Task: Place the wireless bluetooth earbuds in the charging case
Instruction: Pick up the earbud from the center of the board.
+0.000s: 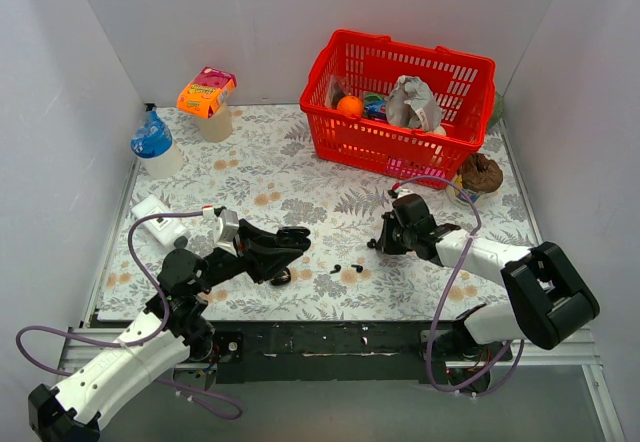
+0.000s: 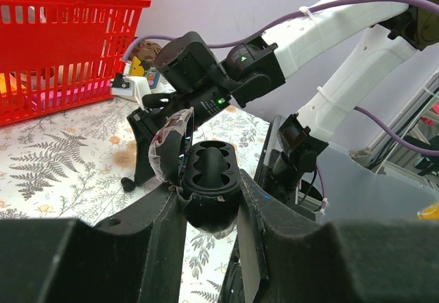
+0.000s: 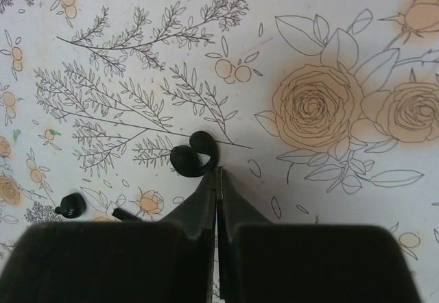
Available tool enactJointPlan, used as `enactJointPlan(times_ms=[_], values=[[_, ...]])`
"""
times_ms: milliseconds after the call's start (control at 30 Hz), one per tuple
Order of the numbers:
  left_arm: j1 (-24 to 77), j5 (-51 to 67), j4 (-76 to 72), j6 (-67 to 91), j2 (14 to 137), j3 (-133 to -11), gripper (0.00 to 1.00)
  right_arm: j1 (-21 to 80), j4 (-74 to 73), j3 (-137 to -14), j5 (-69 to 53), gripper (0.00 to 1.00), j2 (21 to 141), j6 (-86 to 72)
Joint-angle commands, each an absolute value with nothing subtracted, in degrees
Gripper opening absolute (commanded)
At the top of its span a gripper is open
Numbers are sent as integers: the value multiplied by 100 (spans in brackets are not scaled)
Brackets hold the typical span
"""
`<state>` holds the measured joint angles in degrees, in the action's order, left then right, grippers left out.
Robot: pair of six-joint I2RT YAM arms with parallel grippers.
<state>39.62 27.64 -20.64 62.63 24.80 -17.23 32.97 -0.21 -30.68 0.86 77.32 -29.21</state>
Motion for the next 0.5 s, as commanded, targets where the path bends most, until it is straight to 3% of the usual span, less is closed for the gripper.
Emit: enactJointPlan(times_ms=[0, 467], values=[[3990, 2716, -2004, 6240, 2408, -1696, 0, 3322, -141, -3199, -158, 1, 8015, -2742], [3999, 2777, -2109, 6187, 2654, -1714, 0, 3656, -167, -3709, -615, 1, 8437, -2689]])
